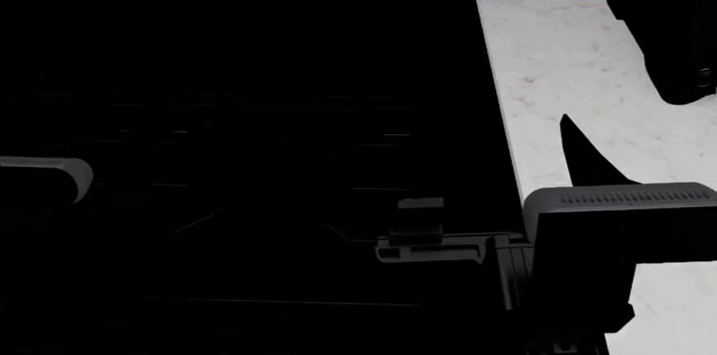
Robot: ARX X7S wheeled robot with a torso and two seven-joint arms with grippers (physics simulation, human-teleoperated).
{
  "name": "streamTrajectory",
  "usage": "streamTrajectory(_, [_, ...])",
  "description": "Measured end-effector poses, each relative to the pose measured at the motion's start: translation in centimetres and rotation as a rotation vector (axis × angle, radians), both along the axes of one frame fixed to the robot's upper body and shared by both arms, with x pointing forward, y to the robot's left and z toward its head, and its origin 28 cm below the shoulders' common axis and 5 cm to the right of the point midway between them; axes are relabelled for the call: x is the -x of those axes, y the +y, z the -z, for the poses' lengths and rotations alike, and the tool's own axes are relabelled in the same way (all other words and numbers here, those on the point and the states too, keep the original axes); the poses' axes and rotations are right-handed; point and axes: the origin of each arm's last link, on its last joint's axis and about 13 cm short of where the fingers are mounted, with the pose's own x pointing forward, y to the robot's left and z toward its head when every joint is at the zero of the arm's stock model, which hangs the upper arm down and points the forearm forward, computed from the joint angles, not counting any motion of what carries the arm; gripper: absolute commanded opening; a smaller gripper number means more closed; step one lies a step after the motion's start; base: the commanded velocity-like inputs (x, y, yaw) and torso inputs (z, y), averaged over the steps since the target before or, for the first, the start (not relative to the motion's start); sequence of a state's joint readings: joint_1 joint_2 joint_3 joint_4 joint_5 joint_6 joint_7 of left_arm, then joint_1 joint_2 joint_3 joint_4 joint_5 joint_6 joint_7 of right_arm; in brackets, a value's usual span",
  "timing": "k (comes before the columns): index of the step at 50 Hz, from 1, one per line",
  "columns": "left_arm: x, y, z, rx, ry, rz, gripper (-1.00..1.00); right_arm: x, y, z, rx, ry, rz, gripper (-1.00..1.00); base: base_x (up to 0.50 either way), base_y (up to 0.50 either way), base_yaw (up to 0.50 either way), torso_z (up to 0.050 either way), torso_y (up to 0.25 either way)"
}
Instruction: Press the start button on the microwave
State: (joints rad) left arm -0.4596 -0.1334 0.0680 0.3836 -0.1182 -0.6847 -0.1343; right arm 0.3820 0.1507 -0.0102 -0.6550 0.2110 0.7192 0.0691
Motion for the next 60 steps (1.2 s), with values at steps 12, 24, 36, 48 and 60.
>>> streamTrajectory(12, [0.1,0.0,0.1,-0.006,-0.006,-0.005,1.00,0.2,-0.1,0.2,-0.008,-0.003,0.005,1.00,0.09,0.01,0.00,0.000,0.000])
streamTrajectory(24, [0.1,-0.1,0.3,-0.011,-0.003,-0.004,1.00,1.5,-0.2,-3.5,0.026,-0.116,0.052,1.00,0.00,0.00,0.00,0.000,0.000])
streamTrajectory(36, [0.1,-0.2,0.3,-0.016,0.001,0.004,1.00,1.8,-0.8,-11.3,0.089,-0.308,0.065,1.00,0.00,0.00,0.00,0.000,0.000])
streamTrajectory(48, [0.2,-0.4,0.0,-0.033,-0.003,0.014,1.00,1.4,-1.2,-19.2,0.125,-0.414,0.060,-1.00,0.00,0.00,0.00,0.000,0.000])
streamTrajectory(60, [0.2,-0.6,0.1,-0.046,-0.010,0.027,1.00,0.5,-0.9,-25.3,0.132,-0.463,0.050,-1.00,0.00,0.00,0.00,0.000,0.000])
